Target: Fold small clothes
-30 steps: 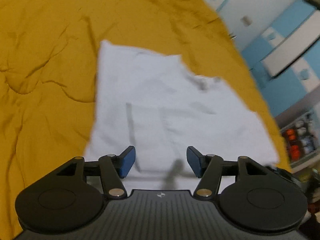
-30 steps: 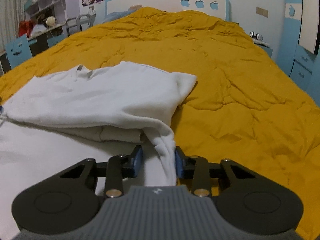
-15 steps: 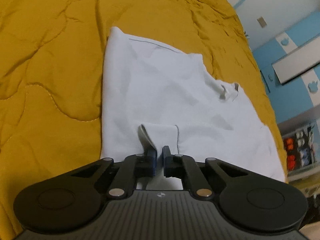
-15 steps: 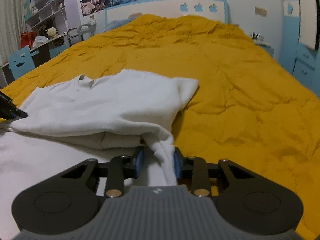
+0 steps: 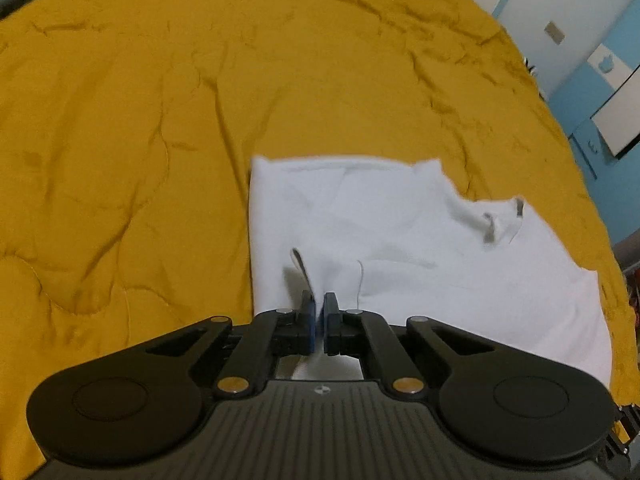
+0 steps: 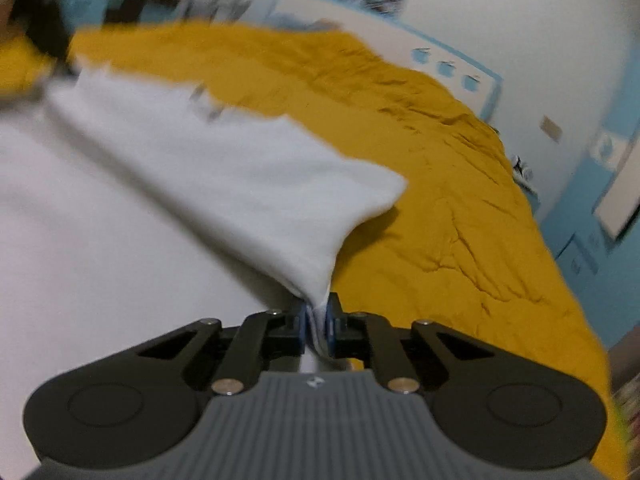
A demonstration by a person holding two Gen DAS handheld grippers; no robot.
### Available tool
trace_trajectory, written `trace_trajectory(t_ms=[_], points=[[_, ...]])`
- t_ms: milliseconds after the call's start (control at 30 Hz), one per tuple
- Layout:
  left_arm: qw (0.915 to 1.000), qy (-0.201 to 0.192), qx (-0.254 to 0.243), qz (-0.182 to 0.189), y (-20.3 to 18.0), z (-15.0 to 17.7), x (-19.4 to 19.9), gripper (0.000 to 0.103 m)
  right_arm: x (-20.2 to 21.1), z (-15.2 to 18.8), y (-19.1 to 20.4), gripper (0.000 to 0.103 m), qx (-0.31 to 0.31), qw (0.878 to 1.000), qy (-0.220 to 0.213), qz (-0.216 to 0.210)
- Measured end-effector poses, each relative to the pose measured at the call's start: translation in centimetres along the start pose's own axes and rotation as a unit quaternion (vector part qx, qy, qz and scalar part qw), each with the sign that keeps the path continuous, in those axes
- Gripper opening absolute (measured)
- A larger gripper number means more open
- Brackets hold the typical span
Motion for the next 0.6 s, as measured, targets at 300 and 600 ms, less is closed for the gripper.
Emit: trace_trajectory(t_ms=[300, 600], points=[[0.9952, -0.048, -0.082, -0.02, -0.4, 1.6, 1.8, 0.044, 1.1, 0.8, -2.0, 0.032, -0.05, 0.998, 0.02, 0.032], [0.9893, -0.145, -0.013, 0.008, 0.1, 2.3, 5.9, 0.058, 1.0, -0.3, -1.7, 0.057, -0.061, 0.998, 0.008, 0.015]])
Point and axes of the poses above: each gripper's, at about its wrist camera, not at the fingertips, and x roughly against the way its jaws point, y to its left, z to its underside, the point moved 8 cm from there along -x, roughly the way its jaws point, and after that the axes turned 5 degrees about -z, right-handed, at the moved point
